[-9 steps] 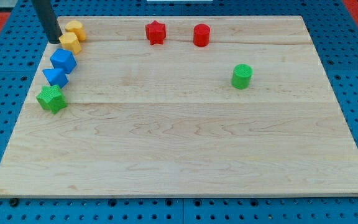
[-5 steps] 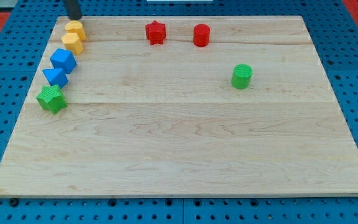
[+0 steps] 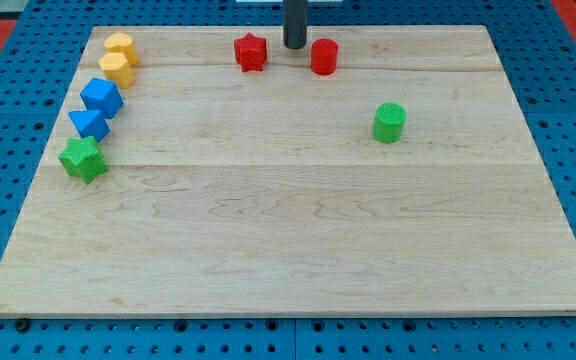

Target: Push the red star towards the top left corner

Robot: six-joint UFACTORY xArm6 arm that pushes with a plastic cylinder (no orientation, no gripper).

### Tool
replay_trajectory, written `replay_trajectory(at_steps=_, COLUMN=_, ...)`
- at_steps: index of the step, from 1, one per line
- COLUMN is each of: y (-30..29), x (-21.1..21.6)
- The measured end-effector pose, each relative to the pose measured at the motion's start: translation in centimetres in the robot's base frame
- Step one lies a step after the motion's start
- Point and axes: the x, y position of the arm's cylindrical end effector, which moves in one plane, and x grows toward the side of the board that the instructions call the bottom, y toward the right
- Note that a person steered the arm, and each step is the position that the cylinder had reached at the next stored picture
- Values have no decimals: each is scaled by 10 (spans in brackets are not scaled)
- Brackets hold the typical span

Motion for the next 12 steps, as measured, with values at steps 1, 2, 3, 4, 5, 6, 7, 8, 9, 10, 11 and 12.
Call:
replay_trajectory(at_steps=1, y=-2, x=10)
replay_trajectory(at_steps=2, y=-41, x=4)
replay_trajectory(at_steps=3, y=-75, x=4)
replay_trajectory(at_steps=4, y=-89, x=25)
replay_trajectory(at_steps=5, y=-95, x=48)
replay_trajectory(at_steps=6, y=-100, x=40)
replay_trajectory(at_steps=7, y=-100, x=13)
replay_trajectory(at_steps=8, y=-100, x=4)
replay_trajectory(at_steps=9, y=-99, x=-2)
replay_trajectory(at_steps=10, y=-99, x=-12)
replay_trajectory(at_steps=11, y=-82, x=-16)
replay_trajectory(at_steps=12, y=-96, x=-34)
